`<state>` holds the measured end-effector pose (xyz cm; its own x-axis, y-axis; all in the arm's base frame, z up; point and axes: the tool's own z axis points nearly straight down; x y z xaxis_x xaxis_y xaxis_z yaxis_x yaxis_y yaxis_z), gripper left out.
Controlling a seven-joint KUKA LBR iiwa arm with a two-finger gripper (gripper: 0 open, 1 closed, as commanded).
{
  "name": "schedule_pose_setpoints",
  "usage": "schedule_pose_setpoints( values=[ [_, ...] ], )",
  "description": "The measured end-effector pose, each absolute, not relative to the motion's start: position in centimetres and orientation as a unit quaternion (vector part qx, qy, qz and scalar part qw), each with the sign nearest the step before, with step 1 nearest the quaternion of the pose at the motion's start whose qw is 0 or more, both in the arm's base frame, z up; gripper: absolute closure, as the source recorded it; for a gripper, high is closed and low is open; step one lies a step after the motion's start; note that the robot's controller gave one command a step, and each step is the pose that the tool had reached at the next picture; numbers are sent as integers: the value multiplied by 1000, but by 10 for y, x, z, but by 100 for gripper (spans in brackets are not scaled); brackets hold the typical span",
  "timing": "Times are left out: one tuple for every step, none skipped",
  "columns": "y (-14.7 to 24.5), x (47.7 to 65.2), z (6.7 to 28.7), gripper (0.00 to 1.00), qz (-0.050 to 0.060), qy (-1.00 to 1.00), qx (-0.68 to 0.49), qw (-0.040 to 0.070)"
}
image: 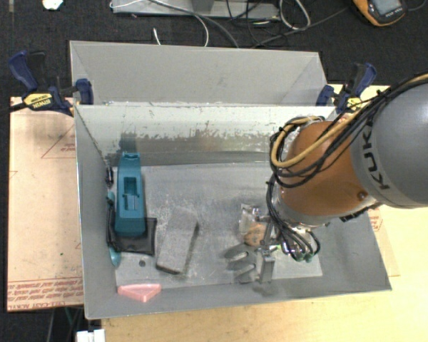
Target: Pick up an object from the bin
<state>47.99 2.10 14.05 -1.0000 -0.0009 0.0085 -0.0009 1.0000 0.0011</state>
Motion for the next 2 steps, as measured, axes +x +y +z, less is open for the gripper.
schedule_pose_setpoints(
  values=[
    [21, 482, 145, 0, -1, -1000, 0, 0],
    [19, 484, 143, 0, -1, -1000, -5, 0]
  ],
)
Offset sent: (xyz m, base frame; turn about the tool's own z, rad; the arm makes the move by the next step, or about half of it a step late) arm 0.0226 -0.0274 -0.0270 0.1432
